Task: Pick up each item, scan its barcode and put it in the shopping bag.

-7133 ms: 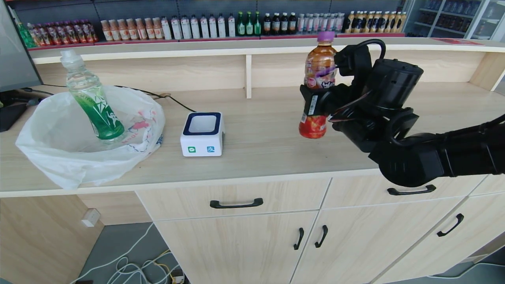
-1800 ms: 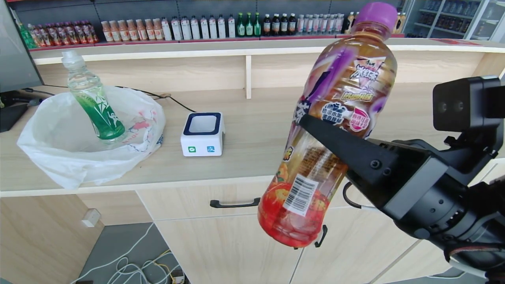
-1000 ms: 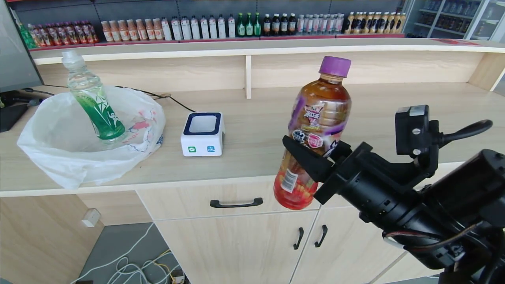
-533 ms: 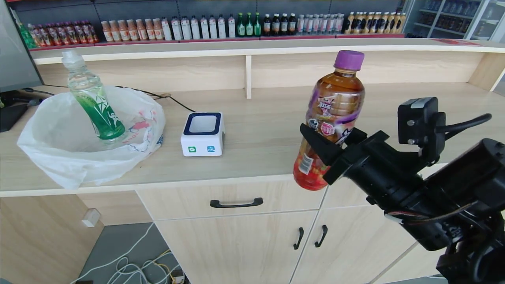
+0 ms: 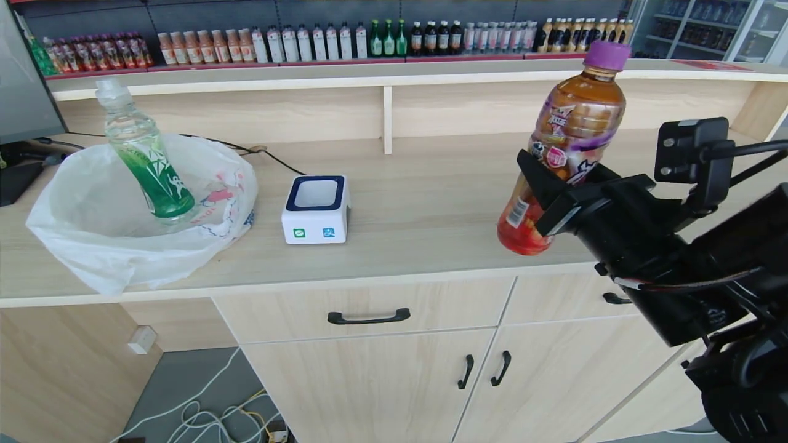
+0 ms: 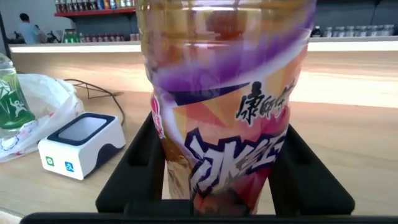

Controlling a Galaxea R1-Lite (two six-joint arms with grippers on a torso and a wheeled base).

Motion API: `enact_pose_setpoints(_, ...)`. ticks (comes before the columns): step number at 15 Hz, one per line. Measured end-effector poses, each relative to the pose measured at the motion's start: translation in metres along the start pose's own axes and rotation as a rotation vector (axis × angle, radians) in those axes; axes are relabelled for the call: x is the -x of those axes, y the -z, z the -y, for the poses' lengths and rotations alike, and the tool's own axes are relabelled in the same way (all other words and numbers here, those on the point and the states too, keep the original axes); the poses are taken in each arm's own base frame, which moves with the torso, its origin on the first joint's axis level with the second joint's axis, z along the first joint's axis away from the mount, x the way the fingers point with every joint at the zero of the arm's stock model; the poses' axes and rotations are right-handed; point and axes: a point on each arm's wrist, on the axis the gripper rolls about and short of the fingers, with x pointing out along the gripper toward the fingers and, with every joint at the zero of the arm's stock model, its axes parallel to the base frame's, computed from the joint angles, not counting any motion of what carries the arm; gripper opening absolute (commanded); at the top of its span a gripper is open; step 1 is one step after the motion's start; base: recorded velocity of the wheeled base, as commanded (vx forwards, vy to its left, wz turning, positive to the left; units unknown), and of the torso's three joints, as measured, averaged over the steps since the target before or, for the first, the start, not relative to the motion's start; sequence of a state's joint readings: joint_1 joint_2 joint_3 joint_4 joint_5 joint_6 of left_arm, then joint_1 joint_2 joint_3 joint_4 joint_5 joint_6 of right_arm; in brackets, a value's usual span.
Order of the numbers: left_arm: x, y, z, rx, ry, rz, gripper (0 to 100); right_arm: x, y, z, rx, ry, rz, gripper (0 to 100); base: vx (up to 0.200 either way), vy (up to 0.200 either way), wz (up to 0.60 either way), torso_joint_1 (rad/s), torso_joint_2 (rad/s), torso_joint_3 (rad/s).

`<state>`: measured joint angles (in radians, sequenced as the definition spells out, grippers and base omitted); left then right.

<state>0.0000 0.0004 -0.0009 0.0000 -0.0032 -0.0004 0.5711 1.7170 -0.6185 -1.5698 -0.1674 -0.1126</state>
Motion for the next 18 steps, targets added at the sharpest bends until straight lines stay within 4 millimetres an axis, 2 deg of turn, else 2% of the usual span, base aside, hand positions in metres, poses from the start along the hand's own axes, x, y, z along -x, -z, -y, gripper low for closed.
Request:
enact_pose_setpoints(3,0.0,0.0,0.0,0.0,0.0,0.0,100,-0.007,-0.008,0.005,-0.022,0.022,0.043,0,0.0,0.2,0.0,0.001,0.0,0.002)
enact_pose_setpoints(9,0.0,0.0,0.0,0.001,0.0,0.0,100,-0.02,-0.008,-0.003,-0.042,0.004,0.073,0,0.0,0.2,0.0,0.005,0.0,0.002)
enact_pose_setpoints(18,0.0,0.0,0.0,0.002,0.0,0.001,100,-0.022,-0.012,0.003,-0.028,0.026,0.088,0,0.0,0.2,0.0,0.0,0.0,0.002)
